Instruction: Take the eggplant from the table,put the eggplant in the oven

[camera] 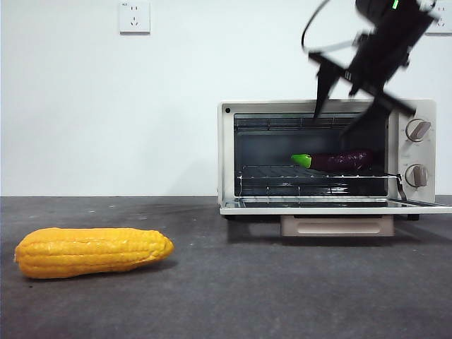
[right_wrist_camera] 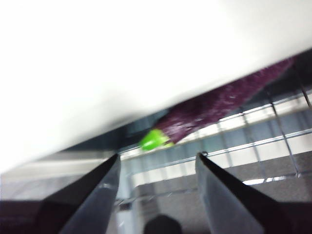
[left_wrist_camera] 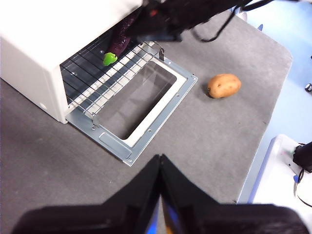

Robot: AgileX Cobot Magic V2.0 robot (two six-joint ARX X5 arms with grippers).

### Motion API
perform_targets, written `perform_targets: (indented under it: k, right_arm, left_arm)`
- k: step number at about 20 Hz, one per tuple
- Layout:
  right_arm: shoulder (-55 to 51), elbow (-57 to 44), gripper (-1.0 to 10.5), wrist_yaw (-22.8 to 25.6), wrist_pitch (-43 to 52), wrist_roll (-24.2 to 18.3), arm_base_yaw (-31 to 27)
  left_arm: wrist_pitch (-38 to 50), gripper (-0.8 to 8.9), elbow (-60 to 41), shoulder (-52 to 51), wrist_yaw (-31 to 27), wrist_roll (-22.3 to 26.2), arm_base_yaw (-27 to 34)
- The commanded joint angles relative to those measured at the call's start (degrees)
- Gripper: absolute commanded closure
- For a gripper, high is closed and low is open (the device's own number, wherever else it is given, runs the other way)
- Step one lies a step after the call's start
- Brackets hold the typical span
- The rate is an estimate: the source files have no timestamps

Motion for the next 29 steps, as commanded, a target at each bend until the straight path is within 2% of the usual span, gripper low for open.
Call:
perform_targets:
  k: [1,8,13,22,29]
  right_arm:
    - [-3.74,0.20,6.9,-0.79,-2.23,-5.40,0.07]
    - [-13.60,0.22,6.9,-0.90,-13.77,-18.58,0.07]
    - [-21.66,0.22,6.9,-0.11,-20.24,-25.42,0.07]
    - [-36.24,0.22,6.9,-0.11,-29.90,-31.41,0.07]
    - [-45.90,0.22,7.2,-0.09,-38.86,-33.64,0.07]
  left_arm:
    - [0.42,8.19,-0.35,0.11,0.20,0.74,-0.15]
    - [0.48,8.19,-0.35,0.11,0.22,0.72,-0.15]
    - [0.63,8.20,-0.35,0.11,0.22,0.74,-0.15]
    - [0.66,8.19,-0.35,0.11,0.22,0.72,-0.15]
    - [0.87,8.19,-0.35,0.11,0.20,0.72,-0.15]
